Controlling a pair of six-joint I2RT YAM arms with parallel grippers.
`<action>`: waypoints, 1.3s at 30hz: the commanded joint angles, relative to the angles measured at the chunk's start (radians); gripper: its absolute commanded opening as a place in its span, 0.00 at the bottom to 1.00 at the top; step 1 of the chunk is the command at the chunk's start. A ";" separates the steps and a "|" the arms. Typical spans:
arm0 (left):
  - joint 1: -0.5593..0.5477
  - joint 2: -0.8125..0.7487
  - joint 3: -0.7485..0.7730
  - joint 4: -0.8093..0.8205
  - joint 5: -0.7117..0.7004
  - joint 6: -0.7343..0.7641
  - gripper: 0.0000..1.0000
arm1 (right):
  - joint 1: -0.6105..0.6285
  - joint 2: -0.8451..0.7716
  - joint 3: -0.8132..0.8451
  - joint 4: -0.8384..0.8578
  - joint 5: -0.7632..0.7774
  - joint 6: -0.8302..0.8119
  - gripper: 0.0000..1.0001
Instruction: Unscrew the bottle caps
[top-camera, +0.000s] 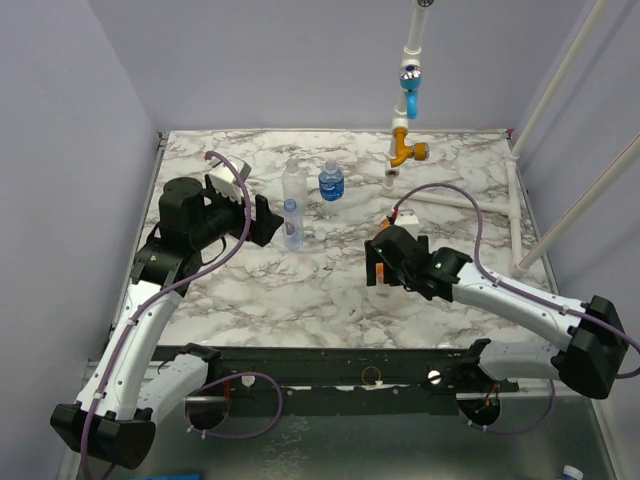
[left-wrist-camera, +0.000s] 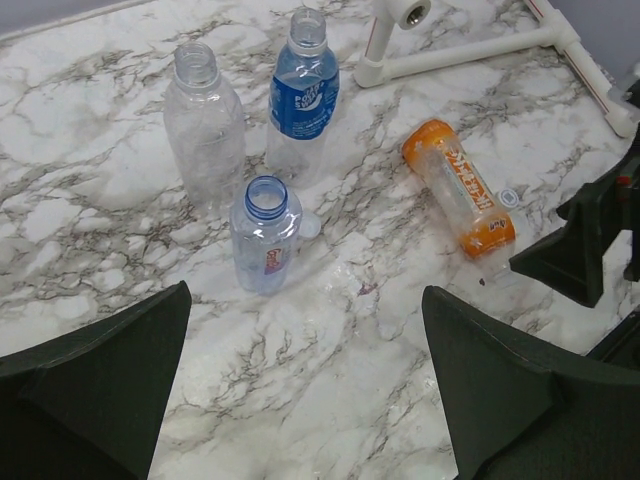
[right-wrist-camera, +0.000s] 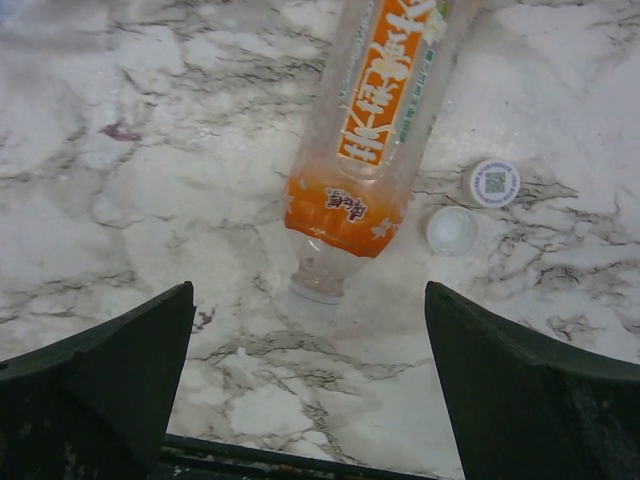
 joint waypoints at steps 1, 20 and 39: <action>0.003 0.013 0.035 -0.009 0.080 0.003 0.99 | -0.013 0.076 -0.079 0.099 0.112 0.026 1.00; 0.003 -0.023 0.059 -0.028 0.129 0.041 0.99 | -0.048 0.384 -0.091 0.401 0.156 -0.048 0.72; 0.001 -0.157 0.061 -0.019 0.424 0.746 0.99 | -0.045 -0.092 0.106 0.162 -0.578 -0.276 0.45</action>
